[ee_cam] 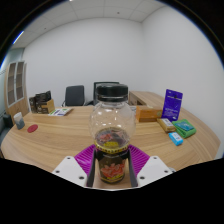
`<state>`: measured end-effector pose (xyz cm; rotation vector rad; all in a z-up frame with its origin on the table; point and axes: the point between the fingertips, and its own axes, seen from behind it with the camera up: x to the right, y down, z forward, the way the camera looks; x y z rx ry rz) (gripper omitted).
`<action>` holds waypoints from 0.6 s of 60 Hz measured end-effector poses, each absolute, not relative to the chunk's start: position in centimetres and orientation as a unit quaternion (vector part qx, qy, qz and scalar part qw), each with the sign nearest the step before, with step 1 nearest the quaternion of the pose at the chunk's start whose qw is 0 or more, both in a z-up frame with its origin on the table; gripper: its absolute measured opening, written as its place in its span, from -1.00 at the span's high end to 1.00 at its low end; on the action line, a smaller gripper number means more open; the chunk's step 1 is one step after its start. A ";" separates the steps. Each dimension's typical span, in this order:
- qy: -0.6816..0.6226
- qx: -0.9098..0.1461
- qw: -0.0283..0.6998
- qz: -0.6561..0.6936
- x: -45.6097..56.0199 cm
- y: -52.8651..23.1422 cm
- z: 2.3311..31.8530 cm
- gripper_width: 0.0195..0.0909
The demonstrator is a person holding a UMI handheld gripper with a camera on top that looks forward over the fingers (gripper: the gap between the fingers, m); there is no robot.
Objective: Pour water
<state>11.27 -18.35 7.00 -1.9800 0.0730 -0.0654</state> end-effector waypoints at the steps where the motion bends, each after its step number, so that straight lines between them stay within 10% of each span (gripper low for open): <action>1: 0.031 -0.835 0.549 -0.028 11.3 -18.3 7.0 0.17; 20: 0.029 -0.830 0.550 -0.087 11.6 -17.4 7.7 0.41; 36: -0.013 -0.801 0.555 -0.224 7.3 -13.9 17.2 0.40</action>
